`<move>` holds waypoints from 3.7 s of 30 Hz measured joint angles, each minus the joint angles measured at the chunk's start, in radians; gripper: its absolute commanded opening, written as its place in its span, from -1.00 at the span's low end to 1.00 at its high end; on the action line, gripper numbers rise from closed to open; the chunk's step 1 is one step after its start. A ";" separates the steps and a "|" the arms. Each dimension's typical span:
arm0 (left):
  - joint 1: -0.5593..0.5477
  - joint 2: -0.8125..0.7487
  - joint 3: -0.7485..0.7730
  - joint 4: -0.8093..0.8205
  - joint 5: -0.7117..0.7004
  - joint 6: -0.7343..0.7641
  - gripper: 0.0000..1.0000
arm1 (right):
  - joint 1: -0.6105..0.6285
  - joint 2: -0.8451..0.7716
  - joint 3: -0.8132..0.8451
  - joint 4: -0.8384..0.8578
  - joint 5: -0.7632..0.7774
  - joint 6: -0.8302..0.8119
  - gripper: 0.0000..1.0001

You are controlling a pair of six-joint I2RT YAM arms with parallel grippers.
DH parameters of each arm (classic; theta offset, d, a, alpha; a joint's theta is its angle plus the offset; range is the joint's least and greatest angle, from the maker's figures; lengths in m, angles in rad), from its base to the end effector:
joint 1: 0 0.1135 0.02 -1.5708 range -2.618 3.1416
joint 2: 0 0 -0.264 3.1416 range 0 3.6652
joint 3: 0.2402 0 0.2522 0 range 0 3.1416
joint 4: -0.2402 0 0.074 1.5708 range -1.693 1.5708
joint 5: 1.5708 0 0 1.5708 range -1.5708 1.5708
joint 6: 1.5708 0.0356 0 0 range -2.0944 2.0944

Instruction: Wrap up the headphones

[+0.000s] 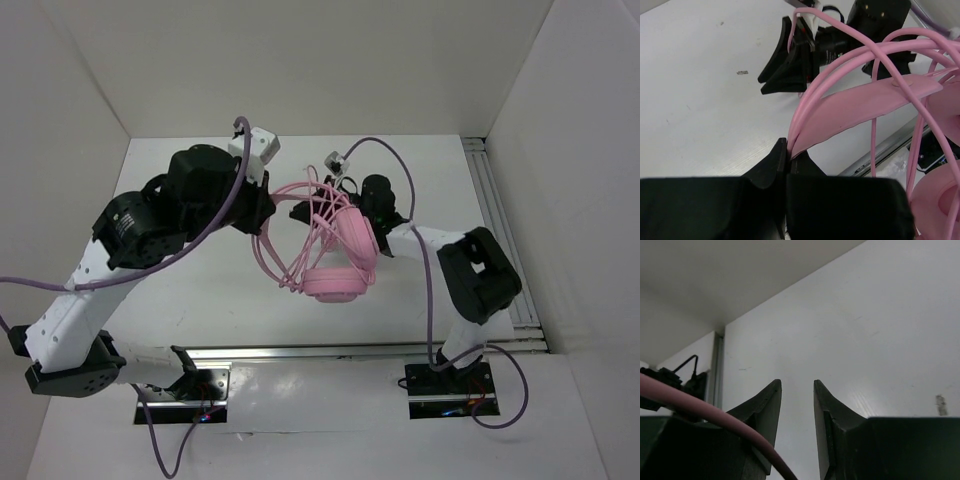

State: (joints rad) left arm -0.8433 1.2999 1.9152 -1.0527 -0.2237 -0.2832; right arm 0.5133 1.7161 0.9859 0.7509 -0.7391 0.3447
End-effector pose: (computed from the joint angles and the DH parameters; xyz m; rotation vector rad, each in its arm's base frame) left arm 0.1477 -0.1540 0.5122 0.4209 1.9875 -0.4960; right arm 0.3202 0.2080 0.2581 -0.7545 1.5194 1.2256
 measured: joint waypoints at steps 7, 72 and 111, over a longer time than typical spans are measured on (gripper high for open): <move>0.000 -0.001 0.050 -0.035 -0.079 -0.070 -1.00 | 0.015 0.217 -0.011 0.335 -0.066 0.239 -0.09; 0.494 0.283 0.011 0.030 -0.281 -0.216 -1.00 | 0.413 -0.282 -0.386 -0.017 0.360 -0.057 -0.99; 0.191 0.163 -0.627 0.246 0.027 0.072 -1.00 | 0.595 -0.407 0.035 -0.921 1.528 -0.627 -0.12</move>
State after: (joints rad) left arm -0.6521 1.4624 1.2881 -0.8070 -0.1967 -0.2108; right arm 1.1084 1.3094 1.0206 -0.1699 0.7887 -0.2821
